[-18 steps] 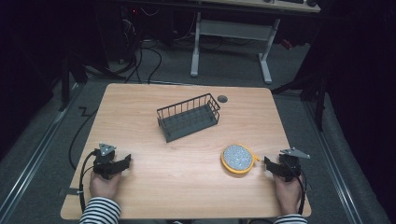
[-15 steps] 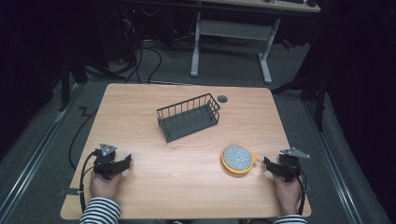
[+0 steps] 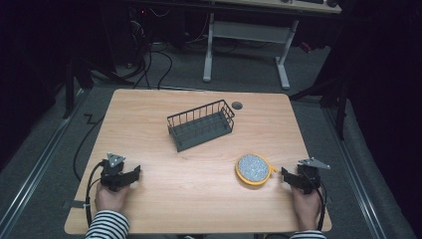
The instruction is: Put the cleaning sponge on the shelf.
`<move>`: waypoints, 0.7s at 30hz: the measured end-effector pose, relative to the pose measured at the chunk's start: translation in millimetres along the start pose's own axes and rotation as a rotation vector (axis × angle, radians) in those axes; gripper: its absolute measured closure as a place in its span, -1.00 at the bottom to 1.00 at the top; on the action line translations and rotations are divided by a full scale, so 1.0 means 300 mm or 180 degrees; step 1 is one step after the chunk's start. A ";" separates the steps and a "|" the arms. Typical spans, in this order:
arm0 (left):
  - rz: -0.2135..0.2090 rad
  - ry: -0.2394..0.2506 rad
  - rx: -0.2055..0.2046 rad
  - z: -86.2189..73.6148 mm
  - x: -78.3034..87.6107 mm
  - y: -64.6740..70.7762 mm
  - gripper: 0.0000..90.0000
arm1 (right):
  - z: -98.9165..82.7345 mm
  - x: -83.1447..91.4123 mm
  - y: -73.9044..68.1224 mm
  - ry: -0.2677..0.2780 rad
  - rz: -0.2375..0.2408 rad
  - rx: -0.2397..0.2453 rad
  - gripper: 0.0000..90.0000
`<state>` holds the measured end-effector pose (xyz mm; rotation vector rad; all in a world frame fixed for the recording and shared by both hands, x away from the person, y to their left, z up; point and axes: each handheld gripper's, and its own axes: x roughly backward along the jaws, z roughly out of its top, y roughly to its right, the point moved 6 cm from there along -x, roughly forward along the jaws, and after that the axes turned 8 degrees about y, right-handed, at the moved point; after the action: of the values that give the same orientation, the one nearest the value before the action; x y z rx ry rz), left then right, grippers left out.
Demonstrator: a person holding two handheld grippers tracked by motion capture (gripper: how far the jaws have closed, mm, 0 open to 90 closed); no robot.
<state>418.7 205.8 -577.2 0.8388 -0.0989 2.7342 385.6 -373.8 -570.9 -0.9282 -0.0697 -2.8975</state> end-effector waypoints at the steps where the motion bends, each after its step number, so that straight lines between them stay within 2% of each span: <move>1: -0.0002 0.0001 0.0003 0.000 0.000 0.000 -0.34 | 0.000 0.000 0.000 0.0000 0.0000 0.0000 -0.28; 13: 0.0041 -0.0017 0.0029 0.002 -0.002 0.005 -0.36 | 0.000 0.000 0.001 0.0002 -0.0002 0.0005 -0.27; 15: -0.0021 -0.0048 0.0104 0.011 -0.001 0.006 -0.32 | 0.000 0.000 0.001 0.0003 -0.0001 0.0009 -0.28; 20: -0.0045 -0.0005 0.0168 0.032 0.001 0.007 -0.30 | 0.000 0.000 0.000 0.0001 -0.0002 0.0005 -0.28; 21: -0.0089 0.0003 0.0208 0.046 0.002 0.011 -0.29 | 0.000 0.000 0.000 0.0001 -0.0002 0.0004 -0.28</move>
<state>424.7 200.8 -565.3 0.8497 0.0022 2.7249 385.6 -373.8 -571.0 -0.9276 -0.0720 -2.8979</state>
